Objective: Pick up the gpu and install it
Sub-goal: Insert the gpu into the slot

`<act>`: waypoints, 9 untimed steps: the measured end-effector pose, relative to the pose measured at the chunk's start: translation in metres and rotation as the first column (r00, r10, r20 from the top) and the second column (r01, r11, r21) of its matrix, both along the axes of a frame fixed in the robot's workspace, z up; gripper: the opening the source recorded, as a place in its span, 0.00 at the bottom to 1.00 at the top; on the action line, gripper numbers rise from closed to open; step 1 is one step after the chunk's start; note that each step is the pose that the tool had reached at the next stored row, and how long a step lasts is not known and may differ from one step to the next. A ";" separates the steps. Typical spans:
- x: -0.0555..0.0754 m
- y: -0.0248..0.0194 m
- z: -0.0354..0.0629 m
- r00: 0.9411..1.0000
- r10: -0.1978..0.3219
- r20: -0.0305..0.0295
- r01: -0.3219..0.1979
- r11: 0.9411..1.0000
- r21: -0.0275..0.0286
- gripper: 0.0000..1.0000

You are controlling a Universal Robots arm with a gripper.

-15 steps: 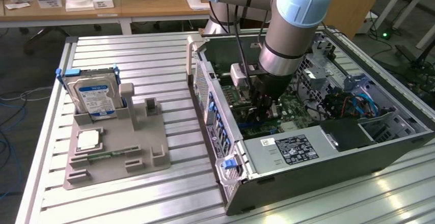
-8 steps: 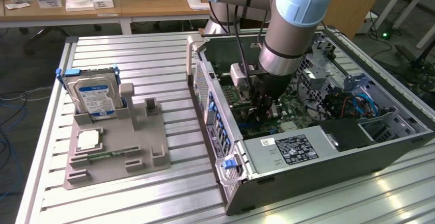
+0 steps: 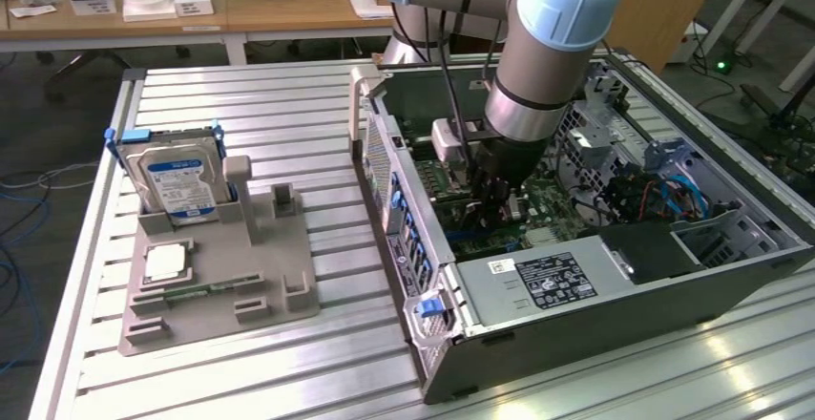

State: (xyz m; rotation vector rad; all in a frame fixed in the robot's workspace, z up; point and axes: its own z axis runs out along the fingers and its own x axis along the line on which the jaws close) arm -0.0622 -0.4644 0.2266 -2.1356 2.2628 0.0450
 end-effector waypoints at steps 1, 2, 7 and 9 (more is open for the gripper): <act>0.000 0.0000 0.0000 1.000 0.000 0.000 0.000 1.000 0.000 0.28; 0.000 0.0000 -0.0001 1.000 0.000 0.000 0.000 1.000 0.000 0.28; 0.000 0.0000 -0.0012 1.000 0.000 0.000 0.000 1.000 0.000 0.28; 0.000 0.0000 -0.0017 1.000 0.000 0.000 0.000 1.000 0.000 0.28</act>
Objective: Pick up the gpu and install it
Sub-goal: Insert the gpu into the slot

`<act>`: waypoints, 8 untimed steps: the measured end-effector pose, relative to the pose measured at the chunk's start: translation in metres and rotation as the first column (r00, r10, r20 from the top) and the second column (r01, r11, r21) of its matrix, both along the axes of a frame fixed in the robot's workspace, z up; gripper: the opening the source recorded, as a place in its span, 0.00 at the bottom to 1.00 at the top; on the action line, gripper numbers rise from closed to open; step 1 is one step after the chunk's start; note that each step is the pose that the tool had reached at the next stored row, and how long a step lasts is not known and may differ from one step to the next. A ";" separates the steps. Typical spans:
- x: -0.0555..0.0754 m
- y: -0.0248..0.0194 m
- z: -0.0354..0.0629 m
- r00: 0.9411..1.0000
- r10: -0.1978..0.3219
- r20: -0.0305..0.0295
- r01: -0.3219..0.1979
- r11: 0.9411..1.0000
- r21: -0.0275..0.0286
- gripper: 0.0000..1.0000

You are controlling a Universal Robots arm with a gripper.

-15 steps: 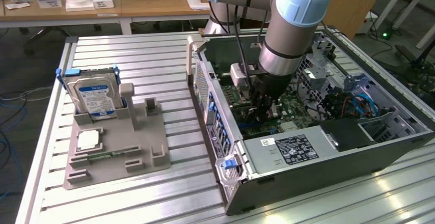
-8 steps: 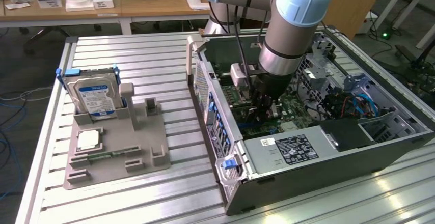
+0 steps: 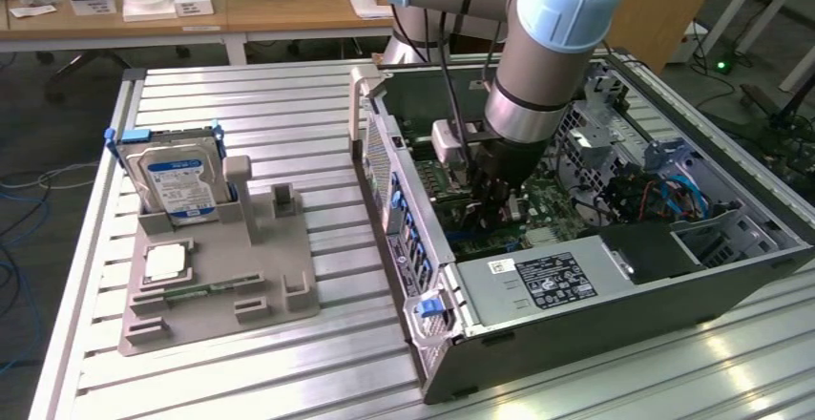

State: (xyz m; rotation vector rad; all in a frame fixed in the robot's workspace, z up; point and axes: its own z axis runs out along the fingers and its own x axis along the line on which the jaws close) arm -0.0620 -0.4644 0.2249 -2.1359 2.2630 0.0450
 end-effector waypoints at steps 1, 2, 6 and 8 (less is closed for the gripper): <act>0.000 0.0000 -0.0002 1.000 0.000 0.000 0.000 1.000 0.000 0.28; 0.000 0.0000 -0.0005 1.000 0.000 0.000 0.000 1.000 0.000 0.28; 0.000 0.0000 -0.0011 1.000 0.000 0.000 0.000 1.000 0.000 0.28; -0.001 0.0000 -0.0012 1.000 0.000 0.000 0.000 1.000 0.000 0.28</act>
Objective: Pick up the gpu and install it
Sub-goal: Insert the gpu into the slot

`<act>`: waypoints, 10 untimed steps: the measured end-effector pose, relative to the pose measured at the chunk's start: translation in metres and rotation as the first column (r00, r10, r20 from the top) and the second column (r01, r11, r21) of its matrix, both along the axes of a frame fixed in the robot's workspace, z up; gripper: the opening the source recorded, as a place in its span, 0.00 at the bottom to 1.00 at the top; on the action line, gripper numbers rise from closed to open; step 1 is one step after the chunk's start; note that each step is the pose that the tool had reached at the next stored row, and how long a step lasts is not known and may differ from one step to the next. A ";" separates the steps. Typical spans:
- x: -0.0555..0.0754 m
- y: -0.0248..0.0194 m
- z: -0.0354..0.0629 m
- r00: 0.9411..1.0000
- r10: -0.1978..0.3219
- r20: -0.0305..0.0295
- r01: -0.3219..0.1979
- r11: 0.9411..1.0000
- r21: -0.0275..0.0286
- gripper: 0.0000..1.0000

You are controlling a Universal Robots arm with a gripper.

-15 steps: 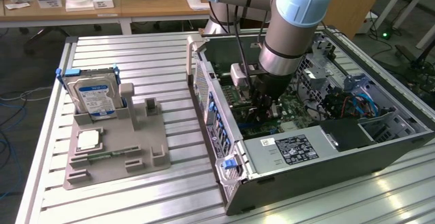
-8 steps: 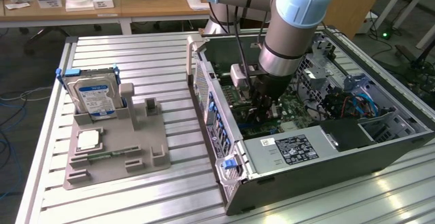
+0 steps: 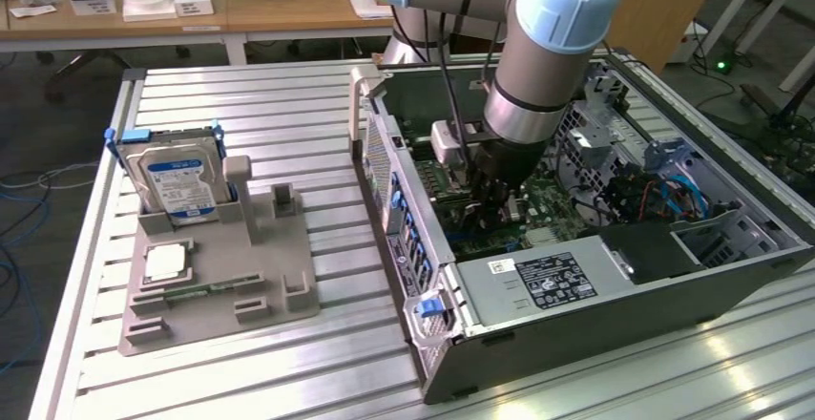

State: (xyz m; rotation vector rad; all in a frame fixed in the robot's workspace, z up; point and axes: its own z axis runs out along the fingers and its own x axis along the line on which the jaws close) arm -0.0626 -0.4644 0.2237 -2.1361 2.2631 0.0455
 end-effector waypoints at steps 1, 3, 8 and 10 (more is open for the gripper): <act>0.000 0.0000 0.0002 1.000 0.000 0.000 0.000 1.000 0.000 0.28; 0.000 0.0001 0.0021 1.000 0.000 0.000 0.000 1.000 0.001 0.28; 0.000 0.0000 0.0038 1.000 0.000 0.000 0.000 1.000 0.000 0.28; 0.000 0.0000 0.0038 1.000 0.000 0.000 0.000 1.000 0.000 0.28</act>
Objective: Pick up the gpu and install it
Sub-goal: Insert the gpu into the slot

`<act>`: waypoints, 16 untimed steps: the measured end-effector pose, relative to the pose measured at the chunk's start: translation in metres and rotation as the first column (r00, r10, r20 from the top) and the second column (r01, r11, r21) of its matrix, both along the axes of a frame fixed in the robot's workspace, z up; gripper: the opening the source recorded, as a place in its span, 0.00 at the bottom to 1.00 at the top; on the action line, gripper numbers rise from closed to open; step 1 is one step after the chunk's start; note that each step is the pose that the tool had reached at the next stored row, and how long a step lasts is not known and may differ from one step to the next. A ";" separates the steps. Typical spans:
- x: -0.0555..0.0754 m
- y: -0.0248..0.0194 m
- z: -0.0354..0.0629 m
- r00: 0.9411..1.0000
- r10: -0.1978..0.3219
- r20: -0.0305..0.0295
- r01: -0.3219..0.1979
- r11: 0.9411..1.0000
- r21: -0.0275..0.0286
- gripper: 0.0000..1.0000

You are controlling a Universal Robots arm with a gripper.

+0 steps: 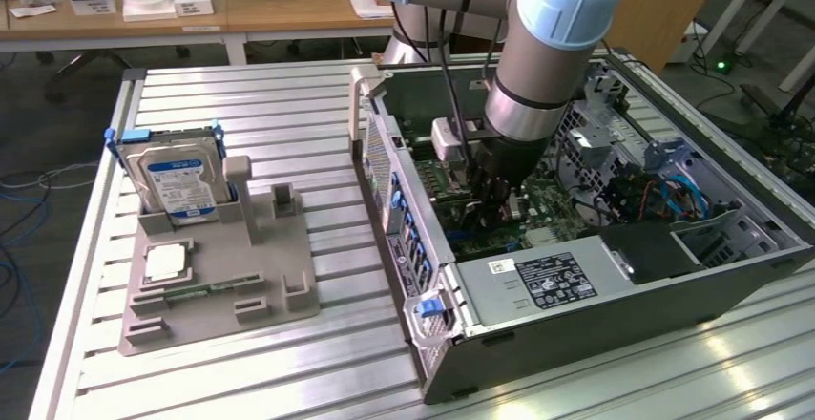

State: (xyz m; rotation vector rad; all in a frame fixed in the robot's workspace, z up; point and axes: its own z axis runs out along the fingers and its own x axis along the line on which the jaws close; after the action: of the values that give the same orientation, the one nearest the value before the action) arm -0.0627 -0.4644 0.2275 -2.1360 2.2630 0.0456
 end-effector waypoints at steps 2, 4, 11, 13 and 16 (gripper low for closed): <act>0.000 0.0006 0.0002 1.000 0.003 0.000 -0.003 1.000 0.000 0.28; 0.000 0.0010 0.0001 1.000 0.008 0.000 -0.008 1.000 0.000 0.28; 0.000 0.0011 -0.0019 1.000 0.008 0.000 -0.008 1.000 0.000 0.28; 0.000 0.0011 -0.0026 1.000 0.008 0.000 -0.008 1.000 0.000 0.28; 0.000 0.0011 -0.0035 1.000 0.008 0.000 -0.008 1.000 0.000 0.28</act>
State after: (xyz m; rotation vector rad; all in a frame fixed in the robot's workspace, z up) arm -0.0630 -0.4633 0.2240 -2.1452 2.2543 0.0461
